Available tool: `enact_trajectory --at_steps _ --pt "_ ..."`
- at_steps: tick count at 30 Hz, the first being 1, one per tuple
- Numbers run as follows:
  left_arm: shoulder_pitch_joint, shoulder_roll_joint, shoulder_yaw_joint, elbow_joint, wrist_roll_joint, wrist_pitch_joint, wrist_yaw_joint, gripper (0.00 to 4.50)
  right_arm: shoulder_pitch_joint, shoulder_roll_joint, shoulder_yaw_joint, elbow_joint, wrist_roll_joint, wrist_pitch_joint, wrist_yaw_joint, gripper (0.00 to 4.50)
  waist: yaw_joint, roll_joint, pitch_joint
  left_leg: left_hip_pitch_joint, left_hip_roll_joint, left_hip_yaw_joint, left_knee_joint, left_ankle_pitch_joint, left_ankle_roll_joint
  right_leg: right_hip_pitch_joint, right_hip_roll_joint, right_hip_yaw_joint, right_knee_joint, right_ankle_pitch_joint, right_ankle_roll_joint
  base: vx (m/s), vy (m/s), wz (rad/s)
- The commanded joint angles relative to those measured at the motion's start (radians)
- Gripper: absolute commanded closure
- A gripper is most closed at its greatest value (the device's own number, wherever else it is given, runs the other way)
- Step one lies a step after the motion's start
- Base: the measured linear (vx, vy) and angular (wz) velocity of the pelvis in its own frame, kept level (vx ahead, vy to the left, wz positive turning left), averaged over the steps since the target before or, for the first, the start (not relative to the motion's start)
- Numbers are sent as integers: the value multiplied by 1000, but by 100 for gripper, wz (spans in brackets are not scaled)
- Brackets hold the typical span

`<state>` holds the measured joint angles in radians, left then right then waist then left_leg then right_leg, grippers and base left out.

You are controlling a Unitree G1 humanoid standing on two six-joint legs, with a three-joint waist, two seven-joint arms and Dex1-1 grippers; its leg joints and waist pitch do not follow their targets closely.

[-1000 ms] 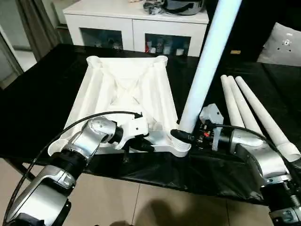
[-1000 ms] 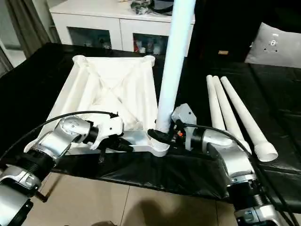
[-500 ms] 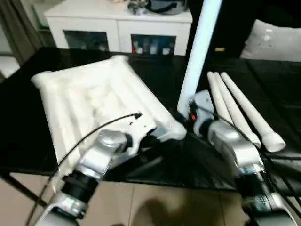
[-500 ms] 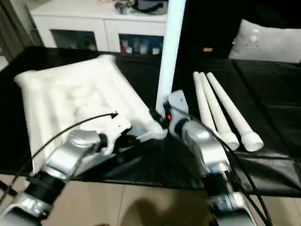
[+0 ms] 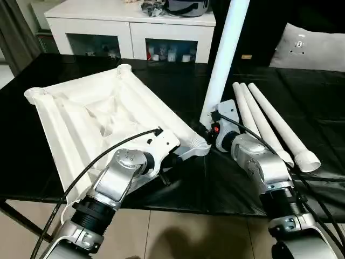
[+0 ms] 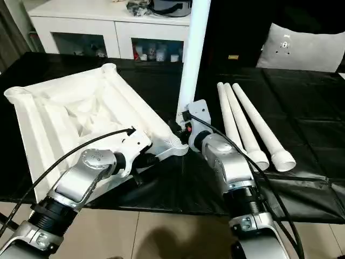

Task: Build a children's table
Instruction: Rotate leg to tighten

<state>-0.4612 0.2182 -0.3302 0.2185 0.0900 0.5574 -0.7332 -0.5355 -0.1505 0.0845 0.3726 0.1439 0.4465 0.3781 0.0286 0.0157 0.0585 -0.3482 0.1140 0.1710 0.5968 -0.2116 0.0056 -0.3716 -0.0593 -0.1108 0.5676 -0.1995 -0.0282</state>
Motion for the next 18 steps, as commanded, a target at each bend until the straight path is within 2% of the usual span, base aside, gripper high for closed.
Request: enact_trajectory --at_steps 1,4,6,7,8,9,10,12,13,14,15,16,18 --pt "-25 3 -12 -8 0 -35 -5 450 56 2 14 115 -34 40 -13 183 -1 16 -28 29 126 -94 -103 -656 -88 -6 -137 70 -120 -664 -29 0 0 0" --pt "-39 8 1 22 1 -65 3 450 71 -7 15 89 -27 12 6 158 6 14 -30 20 130 -88 -109 -600 -83 1 -143 81 -109 -564 -65 0 0 0" --pt "-43 13 4 34 1 -77 3 450 87 -17 18 64 -25 4 21 144 11 15 -30 17 131 -84 -108 -561 -76 4 -148 88 -107 -537 -87 0 0 0" --pt "-46 15 6 39 1 -81 2 450 98 -23 20 45 -20 -4 35 139 18 14 -36 10 135 -81 -109 -502 -69 12 -152 93 -100 -482 -105 0 0 0" --pt "-46 16 6 41 1 -83 2 450 101 -24 19 40 -18 -4 37 130 23 15 -40 6 141 -77 -109 -431 -62 17 -153 99 -91 -390 -135 0 0 0" --pt "-48 19 6 46 2 -87 0 450 110 -27 16 25 -13 -4 43 119 24 12 -40 1 140 -74 -109 -399 -55 20 -152 100 -87 -352 -147 0 0 0" --pt "-53 30 7 59 3 -99 -8 450 140 -45 10 -26 5 -27 78 108 31 13 -43 -3 141 -69 -105 -347 -39 27 -155 100 -81 -305 -165 0 0 0" --pt "-58 43 6 71 4 -114 -18 450 169 -68 2 -81 27 -51 122 87 42 9 -47 -3 141 -62 -100 -295 -12 29 -155 101 -78 -284 -168 0 0 0" --pt "-61 52 3 82 2 -125 -31 450 185 -85 -3 -114 43 -70 161 82 46 8 -49 -7 140 -60 -98 -262 4 34 -152 100 -75 -263 -173 0 0 0" --pt "-63 58 1 89 1 -135 -40 450 192 -95 -6 -127 49 -74 177 75 49 8 -56 -8 138 -56 -93 -208 23 37 -150 99 -66 -199 -185 0 0 0" --pt "-64 62 -2 95 2 -146 -47 450 198 -105 -9 -139 57 -78 194 65 52 7 -57 -9 136 -54 -91 -182 36 37 -148 98 -65 -170 -189 0 0 0" --pt "-69 73 -7 110 1 -171 -66 450 211 -130 -13 -164 74 -102 243 54 56 6 -64 -16 135 -54 -84 -116 61 45 -149 95 -51 -84 -204 0 0 0" --pt "-78 93 -16 135 0 -214 -102 450 220 -166 -16 -188 86 -118 292 44 59 6 -69 -19 133 -52 -73 -40 105 42 -146 92 -36 35 -229 0 0 0"
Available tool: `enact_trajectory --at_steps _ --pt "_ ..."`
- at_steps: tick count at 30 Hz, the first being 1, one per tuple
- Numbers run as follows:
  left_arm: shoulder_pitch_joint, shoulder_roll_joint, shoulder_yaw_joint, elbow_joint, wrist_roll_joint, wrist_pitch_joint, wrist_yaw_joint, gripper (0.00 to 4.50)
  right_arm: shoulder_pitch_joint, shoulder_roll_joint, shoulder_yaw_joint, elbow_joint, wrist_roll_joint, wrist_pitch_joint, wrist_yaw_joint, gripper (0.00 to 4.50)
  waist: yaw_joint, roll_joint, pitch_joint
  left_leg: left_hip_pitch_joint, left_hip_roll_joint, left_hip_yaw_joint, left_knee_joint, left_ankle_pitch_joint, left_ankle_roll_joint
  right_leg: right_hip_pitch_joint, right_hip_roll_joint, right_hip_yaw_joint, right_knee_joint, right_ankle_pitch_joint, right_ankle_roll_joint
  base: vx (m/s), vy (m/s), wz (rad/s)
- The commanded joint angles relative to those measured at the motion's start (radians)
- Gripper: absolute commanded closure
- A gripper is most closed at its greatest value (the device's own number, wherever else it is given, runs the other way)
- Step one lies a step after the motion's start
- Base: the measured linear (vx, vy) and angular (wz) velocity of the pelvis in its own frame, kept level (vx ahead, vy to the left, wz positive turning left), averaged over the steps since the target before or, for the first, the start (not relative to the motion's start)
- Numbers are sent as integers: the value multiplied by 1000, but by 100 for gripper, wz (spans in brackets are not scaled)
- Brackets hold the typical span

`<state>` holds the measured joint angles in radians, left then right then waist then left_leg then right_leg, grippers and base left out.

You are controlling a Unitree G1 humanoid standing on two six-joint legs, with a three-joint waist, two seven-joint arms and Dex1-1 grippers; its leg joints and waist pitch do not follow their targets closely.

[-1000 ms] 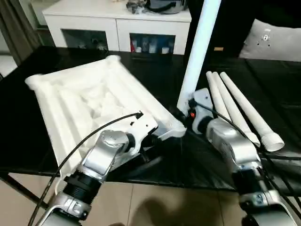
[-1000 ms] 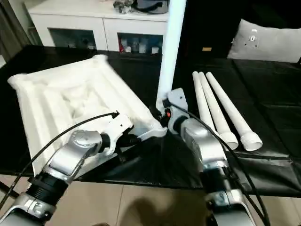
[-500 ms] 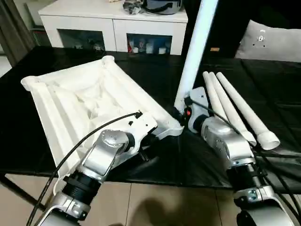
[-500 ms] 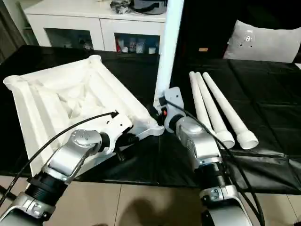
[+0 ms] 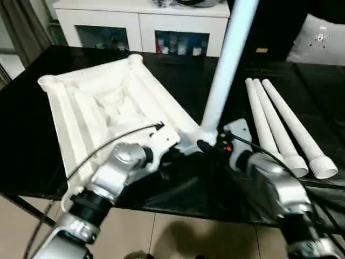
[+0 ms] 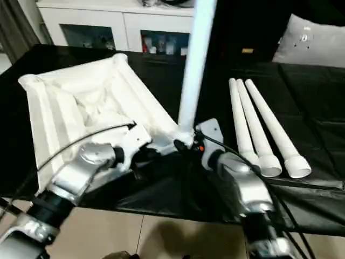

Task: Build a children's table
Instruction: Rotate leg to tighten

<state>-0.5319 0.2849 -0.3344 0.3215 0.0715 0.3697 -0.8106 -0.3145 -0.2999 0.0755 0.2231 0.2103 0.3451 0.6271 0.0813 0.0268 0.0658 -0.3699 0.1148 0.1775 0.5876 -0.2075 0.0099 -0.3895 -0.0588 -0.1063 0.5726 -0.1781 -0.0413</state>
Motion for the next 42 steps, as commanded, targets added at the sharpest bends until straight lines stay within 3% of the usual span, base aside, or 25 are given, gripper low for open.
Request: enact_trajectory --at_steps 1,5,8,15,20,25,27,42 --pt "-9 32 -14 39 17 -39 -38 450 0 -31 -3 -43 19 -29 64 31 9 -6 -75 3 131 -57 -59 -39 118 57 -144 86 -38 34 -225 0 0 0" --pt "-21 84 -59 77 30 -141 -142 450 -11 -119 -3 -53 18 -94 179 4 19 -3 -72 4 131 -55 -57 -71 131 55 -141 81 -45 -36 -219 0 0 0" --pt "-28 108 -83 92 25 -194 -200 450 -23 -152 -5 -54 21 -114 227 4 23 -2 -71 12 140 -56 -62 -121 96 55 -140 81 -50 -128 -208 0 0 0" --pt "-37 150 -129 109 20 -295 -346 450 -36 -224 69 -19 13 -203 416 4 41 -1 -71 19 143 -53 -61 -125 84 55 -143 81 -46 -130 -217 0 0 0" --pt "-35 155 -144 95 12 -317 -403 450 -59 -216 95 49 -11 -245 461 4 60 -4 -75 20 143 -51 -57 -110 76 53 -144 80 -41 -114 -227 0 0 0" --pt "-35 150 -155 98 20 -336 -416 450 -74 -197 122 95 -31 -275 468 4 63 -5 -75 17 143 -53 -56 -110 76 54 -145 79 -38 -123 -225 0 0 0" --pt "-37 147 -155 103 21 -340 -418 450 -78 -190 125 110 -26 -275 473 30 63 -9 -74 17 143 -53 -56 -117 73 55 -145 80 -41 -142 -221 0 0 0" --pt "-27 146 -149 107 11 -330 -445 450 -46 -179 105 117 52 -223 568 157 73 -6 -78 16 144 -53 -52 -101 84 55 -144 78 -38 -146 -213 0 0 0"
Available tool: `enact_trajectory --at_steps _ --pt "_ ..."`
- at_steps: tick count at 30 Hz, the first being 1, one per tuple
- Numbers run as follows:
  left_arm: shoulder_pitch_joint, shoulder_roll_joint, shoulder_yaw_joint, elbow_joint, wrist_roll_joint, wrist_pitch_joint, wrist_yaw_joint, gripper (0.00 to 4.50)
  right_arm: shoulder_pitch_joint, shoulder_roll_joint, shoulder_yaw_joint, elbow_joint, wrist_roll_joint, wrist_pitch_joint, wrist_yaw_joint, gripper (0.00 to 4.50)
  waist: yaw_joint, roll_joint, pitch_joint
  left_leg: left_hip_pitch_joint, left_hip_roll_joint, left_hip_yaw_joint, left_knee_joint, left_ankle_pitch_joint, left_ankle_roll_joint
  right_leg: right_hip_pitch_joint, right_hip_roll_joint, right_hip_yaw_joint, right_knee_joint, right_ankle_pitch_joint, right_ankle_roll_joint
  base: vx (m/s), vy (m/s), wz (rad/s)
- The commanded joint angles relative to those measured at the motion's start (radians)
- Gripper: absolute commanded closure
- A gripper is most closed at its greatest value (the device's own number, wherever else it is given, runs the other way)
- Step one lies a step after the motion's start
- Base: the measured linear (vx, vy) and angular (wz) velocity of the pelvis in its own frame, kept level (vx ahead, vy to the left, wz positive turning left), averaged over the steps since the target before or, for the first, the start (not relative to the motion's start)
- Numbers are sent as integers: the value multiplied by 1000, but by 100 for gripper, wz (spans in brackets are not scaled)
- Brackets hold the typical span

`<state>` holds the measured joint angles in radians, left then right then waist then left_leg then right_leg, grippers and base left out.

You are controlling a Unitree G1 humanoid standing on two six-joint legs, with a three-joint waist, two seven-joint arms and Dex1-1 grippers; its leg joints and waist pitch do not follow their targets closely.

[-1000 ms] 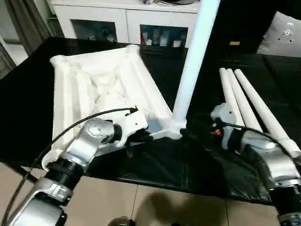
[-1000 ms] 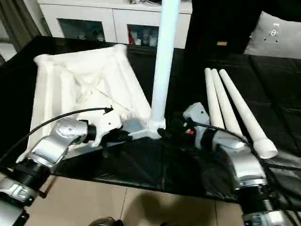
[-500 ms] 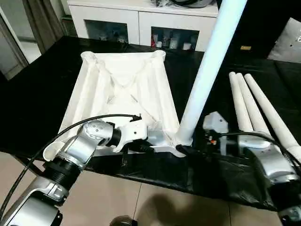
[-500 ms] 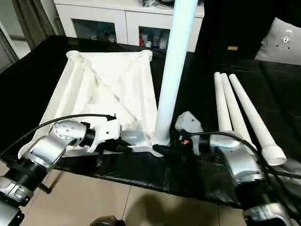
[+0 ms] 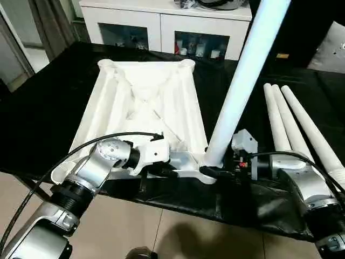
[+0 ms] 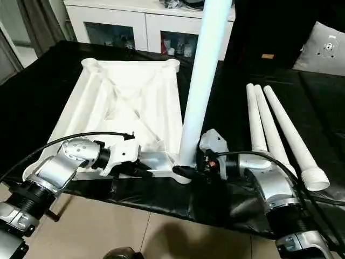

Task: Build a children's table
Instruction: Rotate leg to tighten

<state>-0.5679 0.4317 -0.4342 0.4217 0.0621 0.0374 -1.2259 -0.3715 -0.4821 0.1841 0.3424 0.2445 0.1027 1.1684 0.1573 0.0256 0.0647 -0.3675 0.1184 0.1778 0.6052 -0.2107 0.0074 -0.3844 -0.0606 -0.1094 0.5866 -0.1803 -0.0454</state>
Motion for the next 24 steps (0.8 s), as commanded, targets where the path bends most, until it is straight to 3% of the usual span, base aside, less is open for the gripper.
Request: enact_trajectory --at_steps 1,5,9,11,12,13,14,15,17,18,19,22,23,24 --pt "12 -3 -48 6 17 9 -30 450 17 10 -7 -5 31 32 30 168 -2 -5 -77 13 141 -53 -69 -98 86 50 -142 81 -51 -143 -209 0 0 0" --pt "32 -16 -37 -10 0 58 -19 450 43 41 -14 -13 65 91 15 180 -1 -4 -75 13 141 -54 -71 -118 76 49 -143 82 -55 -170 -208 0 0 0" --pt "53 -42 -17 -36 -21 114 12 450 50 66 -7 -3 45 119 -47 185 -6 -1 -68 16 138 -56 -76 -181 41 47 -146 84 -71 -290 -188 0 0 0" --pt "62 -73 4 -53 -28 175 67 450 45 99 -11 18 11 133 -140 185 -18 -2 -60 21 140 -60 -84 -234 14 45 -145 84 -79 -374 -170 0 0 0" --pt "63 -97 20 -58 -29 209 113 450 40 123 -21 29 2 142 -194 185 -18 -2 -60 21 140 -60 -84 -234 14 45 -145 84 -79 -374 -170 0 0 0" --pt "60 -149 55 -64 -32 280 208 450 24 169 -45 53 -15 156 -298 185 -32 -5 -50 33 135 -63 -87 -316 -16 41 -146 82 -95 -494 -148 0 0 0" --pt "60 -157 60 -65 -32 291 222 450 21 176 -49 56 -18 160 -314 185 -40 -5 -51 40 130 -67 -84 -344 -33 39 -150 78 -103 -556 -131 0 0 0" --pt "52 -212 95 -68 -40 357 308 450 -1 222 -83 86 -24 174 -414 186 -47 -7 -51 36 128 -69 -84 -346 -36 44 -152 77 -105 -571 -121 0 0 0" --pt "38 -282 134 -64 -45 425 413 450 -35 271 -122 134 -27 194 -535 186 -68 -7 -55 35 126 -71 -83 -346 -40 43 -147 72 -109 -570 -106 0 0 0" --pt "30 -311 144 -59 -37 441 462 450 -49 286 -130 159 -39 200 -584 186 -72 -6 -56 37 126 -72 -82 -343 -40 42 -147 72 -110 -557 -108 0 0 0" --pt "22 -332 146 -55 -19 441 504 450 -61 295 -128 179 -57 198 -624 186 -79 -5 -56 31 123 -71 -83 -327 -26 44 -142 72 -111 -529 -106 0 0 0" --pt "13 -343 133 -47 12 432 534 450 -73 305 -120 204 -92 177 -681 186 -77 -6 -61 21 120 -63 -82 -262 10 48 -144 79 -107 -469 -111 0 0 0" --pt "9 -347 131 -48 23 435 546 450 -73 311 -110 206 -122 155 -702 186 -75 -1 -62 18 122 -64 -83 -241 18 49 -142 79 -103 -441 -113 0 0 0" --pt "9 -348 132 -51 24 438 548 450 -70 318 -116 201 -126 150 -704 151 -75 -2 -63 20 124 -62 -83 -239 18 46 -142 80 -103 -429 -115 0 0 0"
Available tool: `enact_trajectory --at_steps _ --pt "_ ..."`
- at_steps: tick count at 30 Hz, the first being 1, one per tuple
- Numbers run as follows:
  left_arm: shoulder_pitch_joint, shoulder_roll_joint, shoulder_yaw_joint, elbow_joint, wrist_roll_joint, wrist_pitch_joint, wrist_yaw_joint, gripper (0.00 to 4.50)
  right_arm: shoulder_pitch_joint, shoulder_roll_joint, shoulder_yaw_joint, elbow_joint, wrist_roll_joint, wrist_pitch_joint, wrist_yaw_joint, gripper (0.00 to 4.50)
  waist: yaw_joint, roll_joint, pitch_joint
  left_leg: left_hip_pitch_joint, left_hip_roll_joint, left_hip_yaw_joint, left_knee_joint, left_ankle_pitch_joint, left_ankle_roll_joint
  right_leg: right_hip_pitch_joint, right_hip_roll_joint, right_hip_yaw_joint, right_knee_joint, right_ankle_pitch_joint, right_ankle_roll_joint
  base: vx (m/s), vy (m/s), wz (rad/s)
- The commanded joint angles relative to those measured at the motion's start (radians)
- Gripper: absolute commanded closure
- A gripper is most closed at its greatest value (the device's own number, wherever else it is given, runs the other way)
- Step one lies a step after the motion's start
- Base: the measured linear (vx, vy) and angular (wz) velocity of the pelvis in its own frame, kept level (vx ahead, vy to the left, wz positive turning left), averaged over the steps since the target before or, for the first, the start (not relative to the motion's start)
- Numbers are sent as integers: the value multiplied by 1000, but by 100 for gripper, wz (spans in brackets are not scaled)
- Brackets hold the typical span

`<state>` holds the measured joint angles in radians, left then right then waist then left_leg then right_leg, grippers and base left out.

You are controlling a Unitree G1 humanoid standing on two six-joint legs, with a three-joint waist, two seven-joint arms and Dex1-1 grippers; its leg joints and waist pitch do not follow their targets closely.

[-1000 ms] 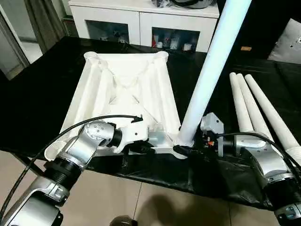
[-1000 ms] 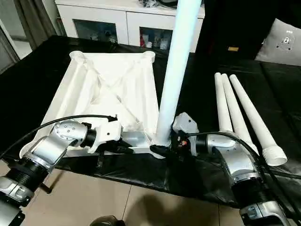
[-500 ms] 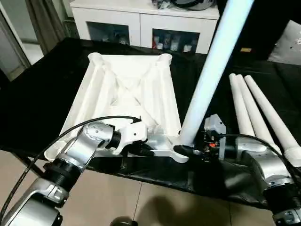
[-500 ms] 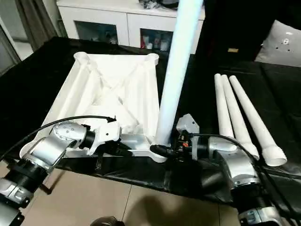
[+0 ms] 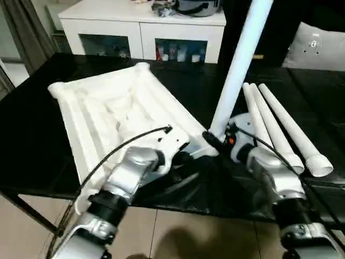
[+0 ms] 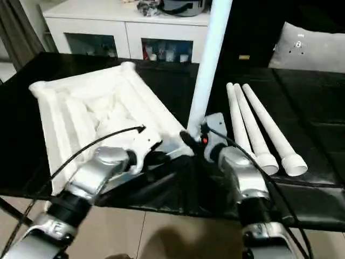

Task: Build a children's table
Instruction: Rotate leg to tighten

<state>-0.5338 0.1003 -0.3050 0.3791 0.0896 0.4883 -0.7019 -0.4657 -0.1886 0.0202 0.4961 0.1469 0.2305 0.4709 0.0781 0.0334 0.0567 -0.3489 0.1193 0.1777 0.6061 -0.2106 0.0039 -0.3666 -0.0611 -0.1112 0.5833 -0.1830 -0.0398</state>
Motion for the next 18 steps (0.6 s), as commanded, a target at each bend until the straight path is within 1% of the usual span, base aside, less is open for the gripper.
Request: enact_trajectory --at_steps 1,2,3,5,6,8,9,10,11,12,13,14,15,16,17,18 --pt "-25 -15 2 -13 0 -8 30 450 26 31 37 45 -26 19 -12 130 4 -9 -57 1 124 -63 -84 -226 26 32 -141 83 -93 -388 -132 0 0 0" --pt "-25 -8 -2 -13 5 -17 28 450 27 33 29 42 -22 15 -13 116 5 -10 -59 -1 124 -61 -84 -210 32 33 -140 84 -88 -349 -145 0 0 0" --pt "-25 3 -8 -13 11 -27 27 450 29 33 19 37 -12 11 -10 113 6 -10 -60 -2 124 -61 -84 -202 37 35 -141 84 -87 -332 -150 0 0 0" --pt "-24 18 -11 -8 17 -43 28 450 36 23 17 23 -1 -2 13 94 11 -8 -65 -5 126 -58 -81 -152 56 38 -140 84 -76 -243 -175 0 0 0" --pt "-22 26 -13 -7 17 -57 17 450 41 16 18 13 4 -7 26 82 12 -8 -64 -5 126 -57 -80 -146 60 37 -139 84 -75 -229 -179 0 0 0" --pt "-18 44 -19 -4 16 -79 -6 450 52 0 17 -7 12 -23 57 67 15 -10 -66 -10 123 -55 -77 -132 78 40 -141 83 -73 -220 -178 0 0 0" --pt "-17 47 -20 -3 17 -82 -9 450 55 -4 15 -11 13 -27 64 60 15 -10 -66 -10 123 -55 -77 -132 78 40 -141 83 -73 -220 -178 0 0 0" --pt "-15 60 -24 0 19 -95 -23 450 62 -17 12 -25 18 -39 89 60 15 -7 -65 -10 125 -56 -77 -130 82 38 -138 80 -75 -232 -175 0 0 0" --pt "-9 95 -37 6 23 -139 -66 450 80 -56 9 -59 32 -62 155 29 19 -7 -65 -9 124 -55 -76 -139 87 38 -138 80 -79 -248 -162 0 0 0" --pt "-4 114 -47 8 23 -175 -94 450 87 -78 6 -73 37 -70 189 29 20 -7 -65 -9 126 -54 -76 -142 88 37 -138 82 -78 -250 -161 0 0 0" --pt "0 132 -54 6 20 -188 -122 450 95 -101 5 -88 46 -79 230 25 21 -6 -66 -11 125 -55 -76 -145 93 37 -137 80 -77 -250 -157 0 0 0" --pt "3 142 -58 5 17 -192 -137 450 98 -114 4 -96 50 -84 253 9 21 -6 -68 -11 129 -56 -76 -133 96 36 -137 80 -72 -226 -159 0 0 0" --pt "4 147 -61 4 15 -200 -147 450 100 -122 4 -100 53 -84 265 9 20 -4 -67 -10 130 -56 -77 -129 96 34 -135 79 -71 -216 -165 0 0 0" --pt "7 159 -67 1 13 -219 -169 450 103 -138 3 -109 59 -84 291 9 20 -4 -68 -11 129 -56 -76 -128 99 35 -134 77 -69 -203 -174 0 0 0" --pt "9 174 -75 -1 8 -232 -197 450 106 -162 5 -120 70 -84 334 9 19 -10 -68 -11 131 -55 -76 -121 102 34 -136 78 -66 -186 -182 0 0 0" --pt "11 196 -88 -2 6 -260 -237 450 109 -195 11 -133 80 -85 391 9 21 -8 -67 -12 130 -55 -74 -124 107 36 -137 78 -67 -188 -184 0 0 0"
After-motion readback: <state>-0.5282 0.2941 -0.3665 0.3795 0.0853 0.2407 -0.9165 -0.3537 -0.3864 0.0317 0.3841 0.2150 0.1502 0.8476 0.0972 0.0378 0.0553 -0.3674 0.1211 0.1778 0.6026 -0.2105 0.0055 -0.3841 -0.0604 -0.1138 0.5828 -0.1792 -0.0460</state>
